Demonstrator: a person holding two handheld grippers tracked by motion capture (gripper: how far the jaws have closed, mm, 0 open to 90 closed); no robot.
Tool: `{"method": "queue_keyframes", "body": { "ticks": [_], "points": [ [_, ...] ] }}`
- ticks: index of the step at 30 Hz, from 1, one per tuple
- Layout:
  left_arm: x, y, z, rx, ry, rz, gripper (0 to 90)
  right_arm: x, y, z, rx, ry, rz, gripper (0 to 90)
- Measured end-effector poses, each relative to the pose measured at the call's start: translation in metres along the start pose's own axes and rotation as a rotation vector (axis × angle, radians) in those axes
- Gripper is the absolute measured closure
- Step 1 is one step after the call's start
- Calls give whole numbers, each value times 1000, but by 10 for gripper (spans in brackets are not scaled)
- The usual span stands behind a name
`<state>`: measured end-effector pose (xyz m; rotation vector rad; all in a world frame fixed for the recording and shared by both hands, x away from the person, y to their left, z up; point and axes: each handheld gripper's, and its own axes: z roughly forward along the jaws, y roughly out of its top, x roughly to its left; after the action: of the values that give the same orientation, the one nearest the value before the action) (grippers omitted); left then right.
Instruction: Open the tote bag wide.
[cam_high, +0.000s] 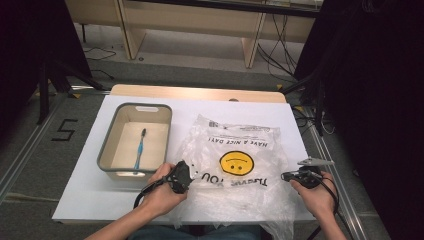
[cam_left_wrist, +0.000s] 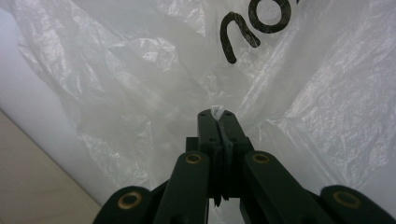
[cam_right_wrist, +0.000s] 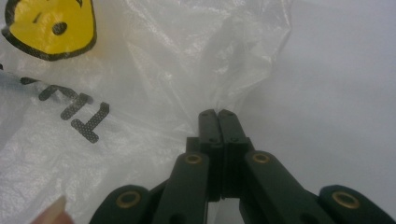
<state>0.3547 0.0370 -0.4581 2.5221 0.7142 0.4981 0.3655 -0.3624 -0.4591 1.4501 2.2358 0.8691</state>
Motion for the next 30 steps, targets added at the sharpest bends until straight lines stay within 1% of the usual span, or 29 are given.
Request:
{"method": "queue_keyframes", "body": {
  "ticks": [1,3,4,5,6,8,11,12,16,18,19,25,26,29,30],
  "points": [
    [2,4,0,-4,6,2,893,0,0,0,0,0,0,900],
    [4,12,1,-22,22,-4,893,-3,0,-4,-26,-24,21,900],
    [6,15,2,-26,27,-8,893,-3,0,-4,-26,-24,21,900],
    [7,19,3,-25,34,-16,894,-4,0,-5,-31,-30,29,900],
    [8,23,4,-24,43,-40,893,-6,-1,-5,-38,-36,35,900],
    [11,31,7,-23,51,-59,894,-8,-1,-7,-48,-44,49,900],
    [12,42,10,-22,62,-67,893,-12,-1,-8,-59,-64,69,900],
    [12,45,11,-25,60,-70,893,-13,-1,-9,-63,-70,73,900],
    [17,58,16,-47,69,-90,893,-17,0,-10,-78,-96,87,900],
    [21,63,19,-52,89,-103,893,-19,0,-10,-81,-105,90,900],
    [24,66,21,-51,97,-103,893,-19,0,-10,-80,-107,93,900],
    [39,75,33,-47,128,-139,892,-16,3,-8,-82,-107,89,900],
    [42,76,35,-49,133,-142,892,-16,3,-7,-86,-107,92,900],
    [49,80,43,-61,140,-171,892,-15,7,-4,-97,-110,98,900],
    [51,81,45,-62,146,-174,892,-15,7,-4,-97,-110,98,900]
  ]
}}
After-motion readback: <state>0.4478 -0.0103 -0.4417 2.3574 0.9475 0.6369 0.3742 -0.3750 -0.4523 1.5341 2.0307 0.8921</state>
